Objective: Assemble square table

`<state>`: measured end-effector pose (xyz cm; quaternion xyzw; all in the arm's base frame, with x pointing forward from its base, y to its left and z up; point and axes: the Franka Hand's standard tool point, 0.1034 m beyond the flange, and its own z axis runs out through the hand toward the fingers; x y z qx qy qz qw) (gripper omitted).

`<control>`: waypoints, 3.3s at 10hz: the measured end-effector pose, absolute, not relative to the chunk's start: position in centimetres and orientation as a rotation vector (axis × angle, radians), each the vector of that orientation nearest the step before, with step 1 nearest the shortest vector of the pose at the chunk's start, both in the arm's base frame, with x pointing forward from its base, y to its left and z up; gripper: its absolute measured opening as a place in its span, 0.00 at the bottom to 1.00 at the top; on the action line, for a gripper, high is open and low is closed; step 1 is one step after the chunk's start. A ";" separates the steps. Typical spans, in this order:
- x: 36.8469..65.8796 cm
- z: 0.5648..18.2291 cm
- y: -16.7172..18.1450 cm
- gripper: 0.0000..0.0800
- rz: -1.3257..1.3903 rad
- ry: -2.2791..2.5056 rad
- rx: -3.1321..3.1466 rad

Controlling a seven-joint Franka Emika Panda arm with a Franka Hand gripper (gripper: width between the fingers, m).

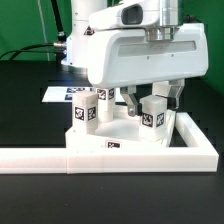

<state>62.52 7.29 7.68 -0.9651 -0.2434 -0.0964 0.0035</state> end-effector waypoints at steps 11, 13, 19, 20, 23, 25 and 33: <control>62.6 7.5 7.2 0.36 -0.268 0.283 -3.039; 62.5 7.6 7.8 0.36 -0.237 0.539 -2.990; 62.3 7.4 8.4 0.36 -0.160 1.229 -2.743; 62.3 7.5 8.4 0.37 -0.163 1.222 -2.746; 62.0 7.3 9.0 0.65 -0.155 1.004 -2.840; 61.9 7.4 9.3 0.80 -0.177 0.656 -2.951; 61.9 7.4 9.6 0.81 -0.223 -0.397 -3.065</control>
Offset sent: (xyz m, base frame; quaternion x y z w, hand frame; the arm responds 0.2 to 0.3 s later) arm 0.0000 0.0000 0.0000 0.0000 0.0000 0.0000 1.0000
